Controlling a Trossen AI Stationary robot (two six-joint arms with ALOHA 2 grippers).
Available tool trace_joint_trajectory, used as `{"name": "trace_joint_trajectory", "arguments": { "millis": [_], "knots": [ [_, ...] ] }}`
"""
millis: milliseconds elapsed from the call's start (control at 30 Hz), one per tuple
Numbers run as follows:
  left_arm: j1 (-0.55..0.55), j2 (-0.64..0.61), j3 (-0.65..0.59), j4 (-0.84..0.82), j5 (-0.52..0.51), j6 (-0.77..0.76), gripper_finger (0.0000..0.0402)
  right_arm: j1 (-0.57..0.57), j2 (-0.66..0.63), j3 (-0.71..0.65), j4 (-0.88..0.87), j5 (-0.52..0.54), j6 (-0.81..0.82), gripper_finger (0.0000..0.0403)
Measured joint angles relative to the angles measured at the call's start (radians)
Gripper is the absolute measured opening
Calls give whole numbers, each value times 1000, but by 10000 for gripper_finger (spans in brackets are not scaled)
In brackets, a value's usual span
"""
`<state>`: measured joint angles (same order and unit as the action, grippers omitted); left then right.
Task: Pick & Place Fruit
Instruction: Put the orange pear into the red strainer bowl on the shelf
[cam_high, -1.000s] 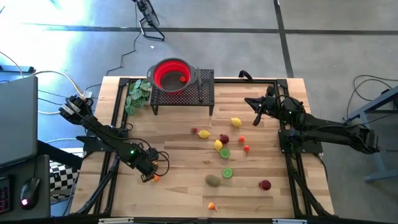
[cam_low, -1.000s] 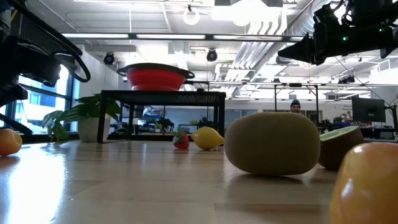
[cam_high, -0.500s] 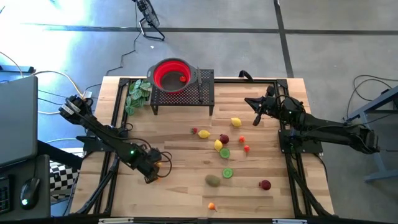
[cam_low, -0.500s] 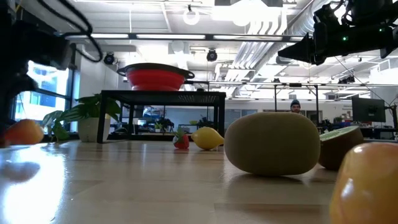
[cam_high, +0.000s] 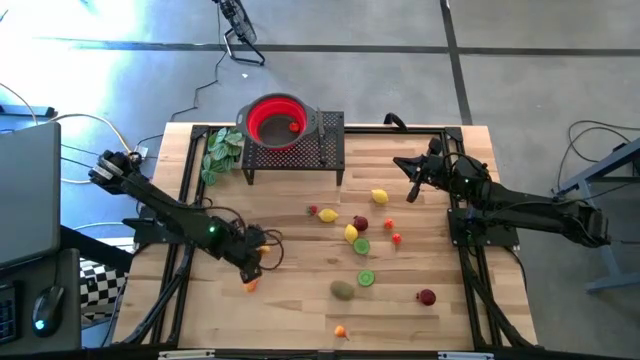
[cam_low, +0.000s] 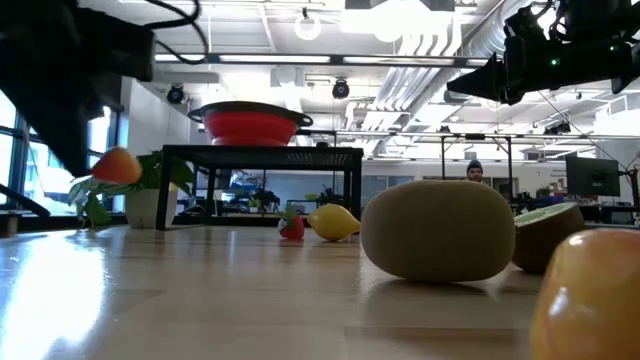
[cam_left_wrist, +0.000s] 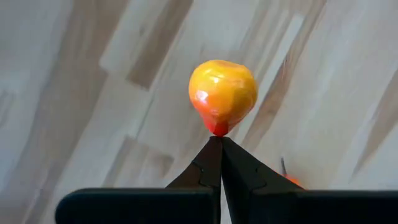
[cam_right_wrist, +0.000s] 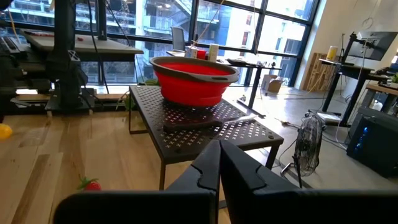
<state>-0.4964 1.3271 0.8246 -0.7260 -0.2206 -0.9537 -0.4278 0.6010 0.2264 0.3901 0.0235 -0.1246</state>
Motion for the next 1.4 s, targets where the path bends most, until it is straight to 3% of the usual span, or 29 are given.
{"name": "trace_joint_trajectory", "arguments": {
  "millis": [667, 1067, 1400],
  "knots": [
    [274, -50, 0, 282, 64, 312, 0, 0, 0, 0, -21, 0, 0, 3],
    [452, -89, 1, 506, 215, 443, 0, 0, 0, 0, -21, 0, -3, 3],
    [550, -156, 129, 406, 212, 578, 0, 0, 0, 0, -21, 0, -3, 3]
  ]
}}
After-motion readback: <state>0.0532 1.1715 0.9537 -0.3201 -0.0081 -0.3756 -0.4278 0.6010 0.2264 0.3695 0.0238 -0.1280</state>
